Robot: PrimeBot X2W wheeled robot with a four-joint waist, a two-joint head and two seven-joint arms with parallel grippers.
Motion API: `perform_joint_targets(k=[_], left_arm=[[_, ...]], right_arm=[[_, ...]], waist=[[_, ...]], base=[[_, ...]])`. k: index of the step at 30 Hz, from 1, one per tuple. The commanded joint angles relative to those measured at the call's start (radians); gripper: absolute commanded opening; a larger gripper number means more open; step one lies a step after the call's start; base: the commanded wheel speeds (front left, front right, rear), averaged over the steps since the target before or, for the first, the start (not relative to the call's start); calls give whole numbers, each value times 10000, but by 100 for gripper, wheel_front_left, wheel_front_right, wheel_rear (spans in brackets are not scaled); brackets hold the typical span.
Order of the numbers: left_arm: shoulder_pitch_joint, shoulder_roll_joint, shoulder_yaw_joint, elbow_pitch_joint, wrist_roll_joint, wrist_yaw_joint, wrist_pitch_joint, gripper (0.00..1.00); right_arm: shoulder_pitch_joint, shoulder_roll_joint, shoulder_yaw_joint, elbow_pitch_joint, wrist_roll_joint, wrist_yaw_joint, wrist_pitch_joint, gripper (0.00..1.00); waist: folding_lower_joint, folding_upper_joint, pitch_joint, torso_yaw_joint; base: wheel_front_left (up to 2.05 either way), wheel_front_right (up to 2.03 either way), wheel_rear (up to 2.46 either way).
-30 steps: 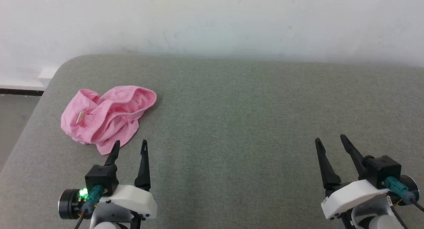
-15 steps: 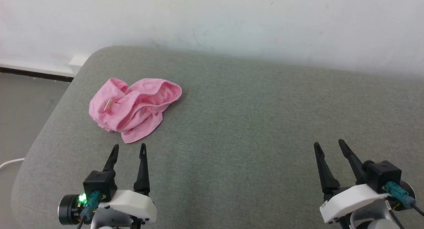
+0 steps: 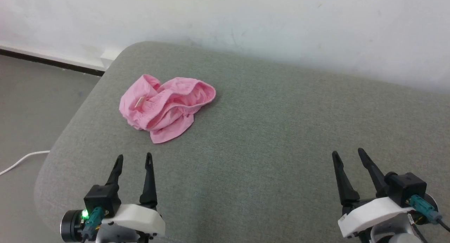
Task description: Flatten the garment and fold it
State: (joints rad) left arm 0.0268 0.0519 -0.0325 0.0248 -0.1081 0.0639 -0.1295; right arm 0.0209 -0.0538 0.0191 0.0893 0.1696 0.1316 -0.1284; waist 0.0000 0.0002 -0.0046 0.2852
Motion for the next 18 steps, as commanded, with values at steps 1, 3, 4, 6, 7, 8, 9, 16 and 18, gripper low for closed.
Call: perform_joint_targets(k=[1, 3, 4, 6, 7, 8, 9, 16, 18], left_arm=[[185, -9, -4, 32, -111, 108, -122, 100], [201, -9, -4, 46, -141, 135, -164, 100], [201, -9, -4, 46, -141, 135, -164, 100], [222, -10, 6, 58, -170, 163, -206, 100], [230, -10, 10, 65, -189, 175, -227, 100], [237, -10, 13, 72, -204, 186, -248, 100], [242, -10, 17, 78, -217, 200, -268, 100], [293, -11, 10, 77, -351, 305, -415, 100], [316, -11, 6, 82, -397, 333, -457, 100]], right_arm=[[91, 19, 29, 67, 144, -5, -136, 100], [92, 19, 50, 87, 162, -5, -178, 100], [92, 19, 50, 87, 162, -5, -178, 100], [94, 20, 68, 108, 194, -5, -220, 100], [93, 20, 76, 112, 204, -5, -240, 100], [96, 20, 83, 121, 215, -6, -261, 100], [100, 21, 91, 134, 234, -6, -282, 100], [125, 23, 124, 228, 353, -6, -429, 100], [131, 23, 132, 245, 394, -6, -470, 100]], waist=[[0, -2, -14, 176], [0, -2, -26, 272], [0, -2, -26, 272], [0, -2, -37, 361], [0, -2, -40, 406], [0, -2, -47, 452], [0, -2, -55, 498], [0, -2, -61, 774], [0, -2, -59, 840]], base=[[0, 0, 0], [0, 0, 0], [0, 0, 0], [0, 0, 0], [0, 0, 0], [0, 0, 0], [0, 0, 0], [0, 0, 0], [0, 0, 0]])
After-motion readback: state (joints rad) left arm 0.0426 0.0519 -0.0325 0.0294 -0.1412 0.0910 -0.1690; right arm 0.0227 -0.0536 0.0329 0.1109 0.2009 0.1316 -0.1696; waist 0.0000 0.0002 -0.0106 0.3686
